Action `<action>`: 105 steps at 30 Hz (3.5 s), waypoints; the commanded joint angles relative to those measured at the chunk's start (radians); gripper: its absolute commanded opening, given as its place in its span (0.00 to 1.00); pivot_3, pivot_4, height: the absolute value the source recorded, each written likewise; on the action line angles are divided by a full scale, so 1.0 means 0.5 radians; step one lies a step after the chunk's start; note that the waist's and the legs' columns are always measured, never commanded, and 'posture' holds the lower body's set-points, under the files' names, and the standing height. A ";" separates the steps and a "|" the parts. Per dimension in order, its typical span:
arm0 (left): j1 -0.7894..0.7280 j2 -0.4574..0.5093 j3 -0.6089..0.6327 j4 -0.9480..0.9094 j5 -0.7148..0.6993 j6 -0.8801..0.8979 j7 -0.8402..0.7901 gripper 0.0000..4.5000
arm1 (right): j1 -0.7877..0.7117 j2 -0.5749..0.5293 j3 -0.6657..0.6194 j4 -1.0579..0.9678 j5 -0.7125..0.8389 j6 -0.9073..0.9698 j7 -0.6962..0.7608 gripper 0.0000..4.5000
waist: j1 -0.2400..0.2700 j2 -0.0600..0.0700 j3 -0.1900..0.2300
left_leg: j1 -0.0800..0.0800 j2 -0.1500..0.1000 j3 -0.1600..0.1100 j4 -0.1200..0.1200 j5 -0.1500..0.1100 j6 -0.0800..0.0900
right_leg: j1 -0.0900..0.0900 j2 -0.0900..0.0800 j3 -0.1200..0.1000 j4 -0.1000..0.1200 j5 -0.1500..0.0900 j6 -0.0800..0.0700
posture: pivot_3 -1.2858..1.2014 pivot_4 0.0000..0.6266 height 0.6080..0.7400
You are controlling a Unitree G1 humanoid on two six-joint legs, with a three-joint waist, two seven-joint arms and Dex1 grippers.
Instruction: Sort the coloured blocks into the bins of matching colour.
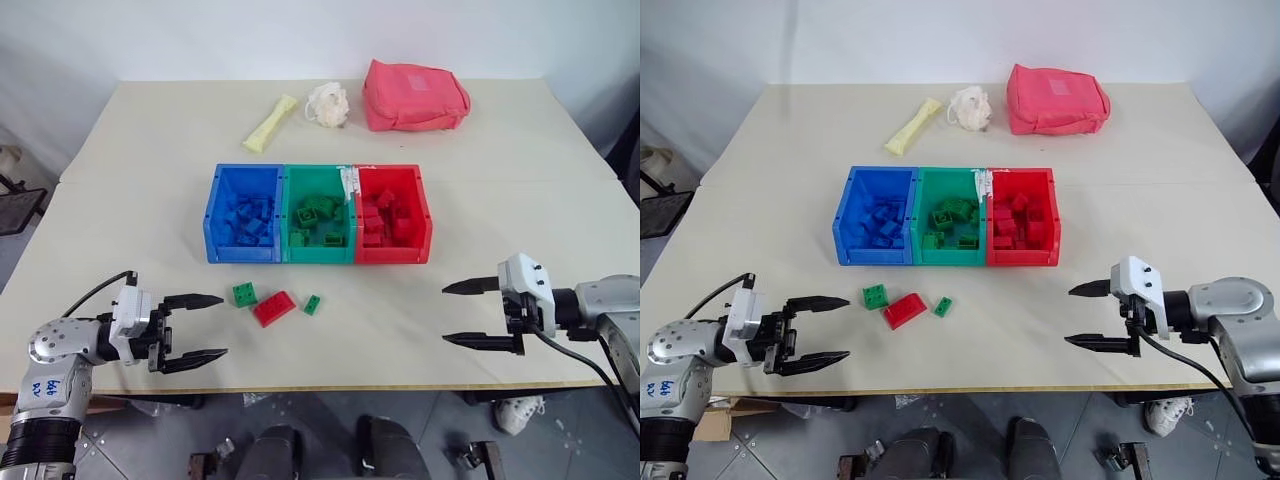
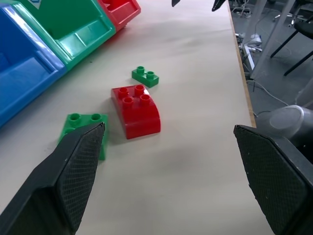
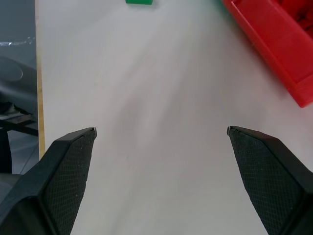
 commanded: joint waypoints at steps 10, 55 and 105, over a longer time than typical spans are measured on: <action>0.030 -0.033 0.053 -0.139 -0.052 -0.006 0.054 1.00 | -0.347 0.342 0.424 -0.235 -0.118 0.184 -0.311 1.00 | -0.004 0.000 0.000 | 0.000 0.001 -0.001 0.000 0.000 -0.001 | -0.001 0.000 0.000 0.000 0.000 0.000 | 0.52 0.24 1.00; -0.009 -0.297 0.142 -0.566 -0.182 0.147 0.688 1.00 | -1.361 1.175 0.676 0.534 -0.538 0.085 -0.783 0.33 | -0.020 0.000 0.000 | 0.000 -0.004 -0.004 0.001 0.000 -0.001 | -0.005 0.004 0.000 0.011 0.000 0.000 | 0.52 0.24 1.00; 1.187 -0.126 0.449 -1.318 0.046 0.324 0.960 1.00 | -0.783 0.359 0.369 0.584 0.312 -0.177 0.473 1.00 | 0.006 0.001 0.002 | -0.002 0.002 -0.004 0.000 -0.003 -0.002 | 0.004 -0.003 0.001 -0.022 -0.002 -0.003 | 0.52 0.24 1.00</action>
